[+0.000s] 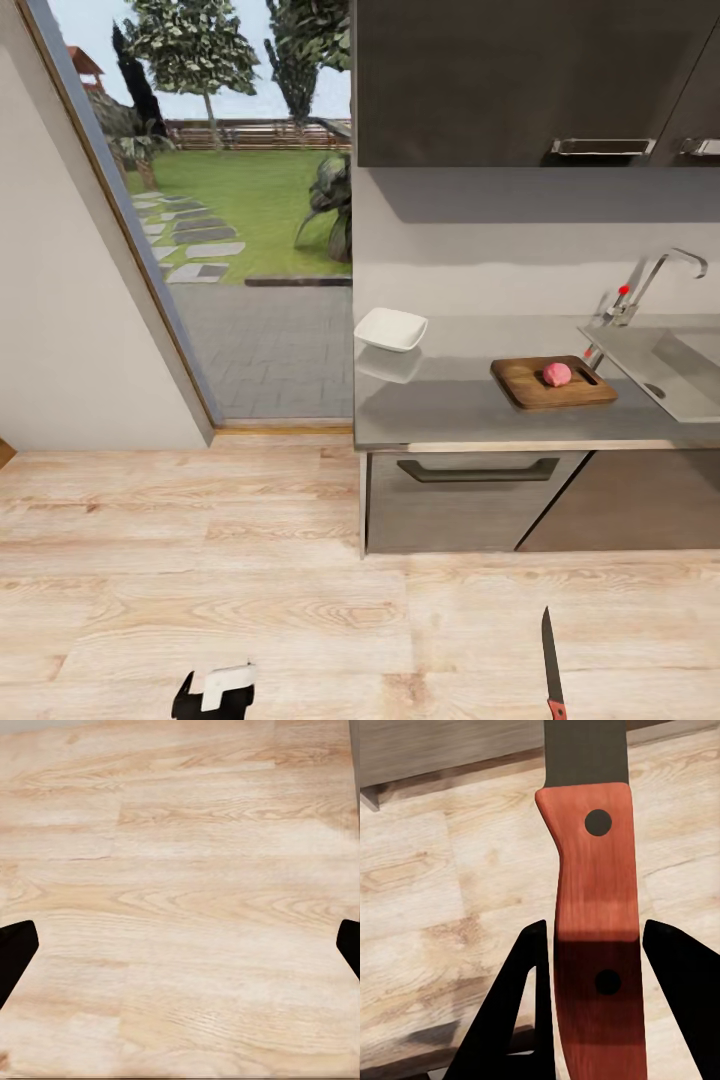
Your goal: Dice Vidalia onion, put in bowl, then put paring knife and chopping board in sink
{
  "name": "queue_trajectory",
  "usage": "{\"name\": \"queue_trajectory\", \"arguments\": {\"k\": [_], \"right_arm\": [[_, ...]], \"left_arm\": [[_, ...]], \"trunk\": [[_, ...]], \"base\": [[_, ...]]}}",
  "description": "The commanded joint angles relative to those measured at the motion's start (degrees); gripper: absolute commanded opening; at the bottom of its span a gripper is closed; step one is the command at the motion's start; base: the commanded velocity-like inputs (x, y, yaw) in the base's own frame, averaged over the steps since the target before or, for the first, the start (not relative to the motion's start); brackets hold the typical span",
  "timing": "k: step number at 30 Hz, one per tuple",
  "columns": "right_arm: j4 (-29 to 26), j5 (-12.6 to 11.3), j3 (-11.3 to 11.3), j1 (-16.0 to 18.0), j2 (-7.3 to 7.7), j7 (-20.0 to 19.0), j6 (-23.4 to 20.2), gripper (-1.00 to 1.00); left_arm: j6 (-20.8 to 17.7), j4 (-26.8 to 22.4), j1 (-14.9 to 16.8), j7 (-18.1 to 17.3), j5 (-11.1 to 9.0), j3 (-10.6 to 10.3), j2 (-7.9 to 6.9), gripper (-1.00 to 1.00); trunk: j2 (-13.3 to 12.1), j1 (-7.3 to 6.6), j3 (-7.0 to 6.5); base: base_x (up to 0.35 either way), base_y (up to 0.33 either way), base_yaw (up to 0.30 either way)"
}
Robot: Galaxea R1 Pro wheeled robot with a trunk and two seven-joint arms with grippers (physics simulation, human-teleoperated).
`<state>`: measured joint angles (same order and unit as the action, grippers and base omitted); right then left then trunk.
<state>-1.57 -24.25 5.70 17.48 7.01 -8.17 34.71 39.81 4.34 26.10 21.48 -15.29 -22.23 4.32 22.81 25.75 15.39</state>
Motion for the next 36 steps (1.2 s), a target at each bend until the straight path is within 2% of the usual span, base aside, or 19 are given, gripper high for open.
{"name": "queue_trajectory", "arguments": {"k": [1, 6, 36], "right_arm": [[0.1, -0.6, 0.5, 0.1, 0.02, -0.3, 0.2, -1.00], [0.1, -0.6, 0.5, 0.1, 0.02, -0.3, 0.2, -1.00], [0.1, -0.5, 0.5, 0.0, 0.02, -0.3, 0.2, -1.00]], "left_arm": [[0.1, 0.2, 0.1, 0.2, -0.3, -0.5, -0.04, 1.00], [-0.2, 0.2, 0.1, 0.1, -0.3, -0.5, -0.11, 1.00], [-0.2, 0.2, 0.1, 0.1, -0.3, -0.5, -0.10, 1.00]], "trunk": [[0.1, 0.03, 0.10], [0.1, 0.03, 0.10], [0.1, 0.03, 0.10]], "base": [[0.000, 0.000, 0.000], [0.000, -0.101, 0.000], [0.000, -0.318, 0.000]]}}
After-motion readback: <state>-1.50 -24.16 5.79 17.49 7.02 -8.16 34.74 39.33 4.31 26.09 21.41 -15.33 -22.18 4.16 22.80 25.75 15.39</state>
